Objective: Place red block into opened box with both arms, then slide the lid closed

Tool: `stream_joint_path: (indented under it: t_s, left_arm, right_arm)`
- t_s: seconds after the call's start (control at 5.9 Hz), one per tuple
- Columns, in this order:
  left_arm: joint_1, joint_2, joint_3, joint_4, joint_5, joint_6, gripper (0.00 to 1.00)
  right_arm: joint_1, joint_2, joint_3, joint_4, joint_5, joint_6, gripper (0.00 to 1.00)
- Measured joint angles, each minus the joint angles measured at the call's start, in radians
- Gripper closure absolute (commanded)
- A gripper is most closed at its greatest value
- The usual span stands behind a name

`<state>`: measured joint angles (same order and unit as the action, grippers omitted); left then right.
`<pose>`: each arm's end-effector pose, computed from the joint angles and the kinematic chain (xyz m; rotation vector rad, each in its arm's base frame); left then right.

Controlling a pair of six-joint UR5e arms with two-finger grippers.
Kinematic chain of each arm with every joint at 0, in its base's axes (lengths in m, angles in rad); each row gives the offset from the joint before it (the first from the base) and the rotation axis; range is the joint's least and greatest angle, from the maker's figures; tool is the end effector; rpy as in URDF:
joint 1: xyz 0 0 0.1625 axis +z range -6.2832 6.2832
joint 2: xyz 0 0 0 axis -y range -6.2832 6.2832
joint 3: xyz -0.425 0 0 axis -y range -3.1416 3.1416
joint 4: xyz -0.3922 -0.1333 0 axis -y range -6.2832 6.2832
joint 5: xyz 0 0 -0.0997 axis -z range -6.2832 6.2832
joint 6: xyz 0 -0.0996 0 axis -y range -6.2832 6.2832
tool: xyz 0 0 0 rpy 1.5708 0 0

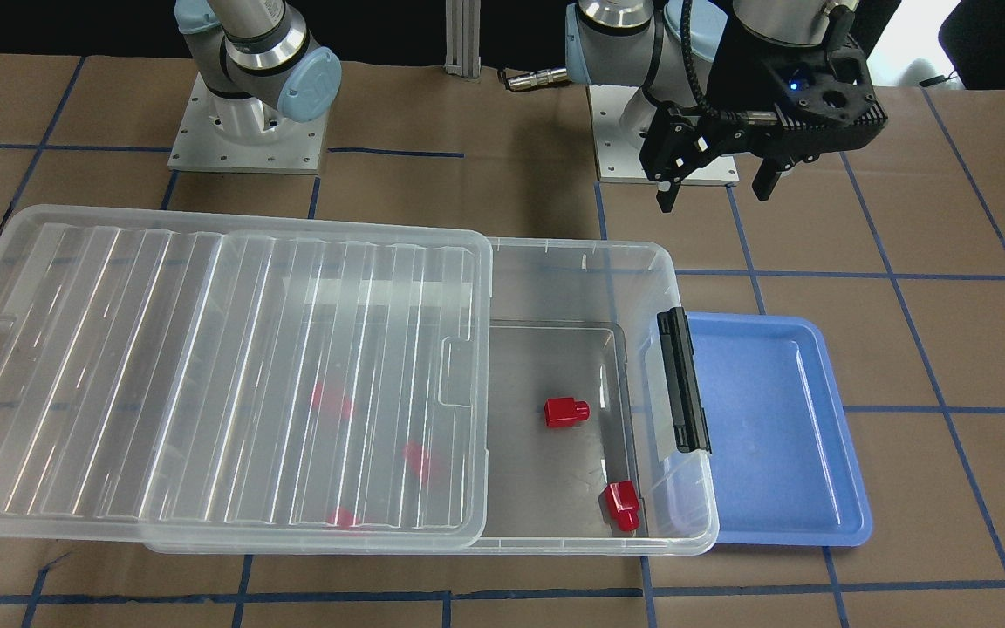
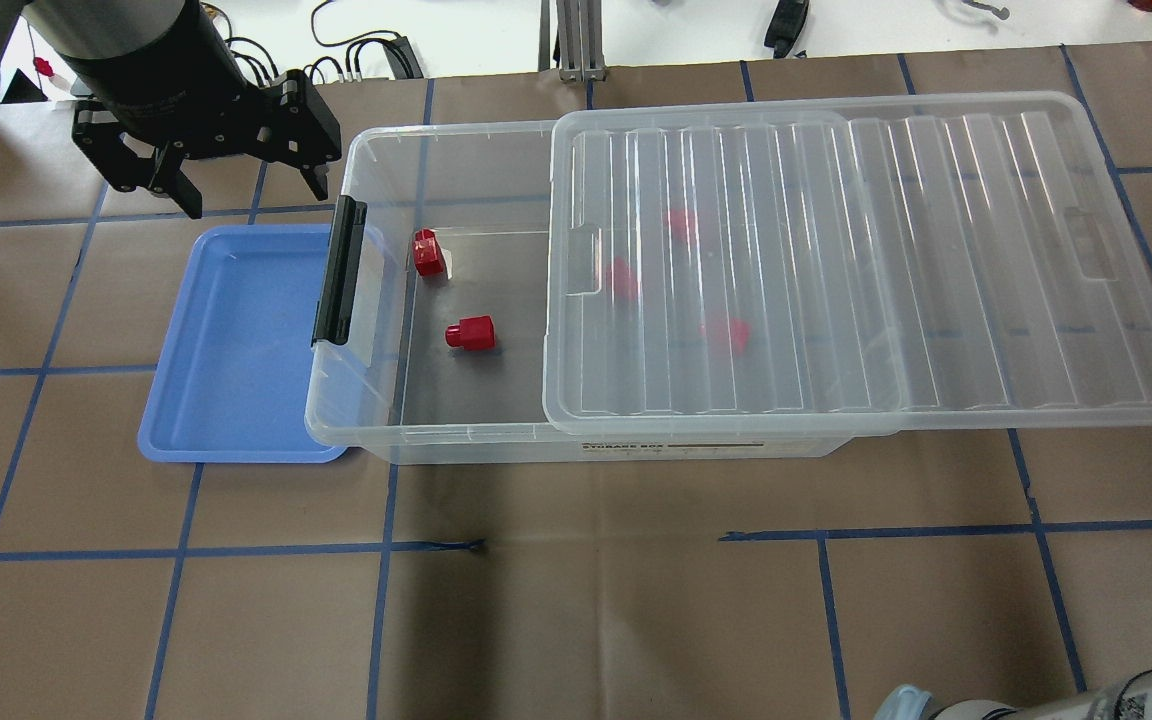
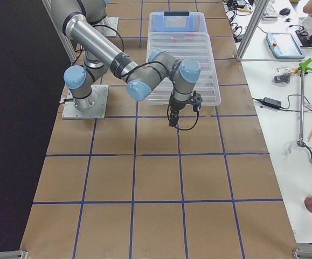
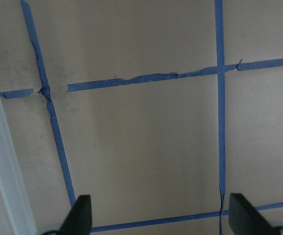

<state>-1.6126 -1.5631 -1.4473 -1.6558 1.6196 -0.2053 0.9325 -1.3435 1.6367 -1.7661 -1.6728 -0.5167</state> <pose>-0.1488 -0.4840 0.5440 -0.2547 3.0873 -0.0803 -0.2352 -0.5237 0.3549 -0.1808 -3.0970 -0.2138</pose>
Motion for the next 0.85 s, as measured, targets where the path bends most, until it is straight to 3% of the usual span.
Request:
stream_joint_path:
  t_s: [0.85]
  left_arm:
    - [0.002,0.009,-0.001,-0.031,0.004,0.004,0.02]
  right_arm:
    - [0.045,-0.024,0.043,0.002,0.009,0.058,0.0]
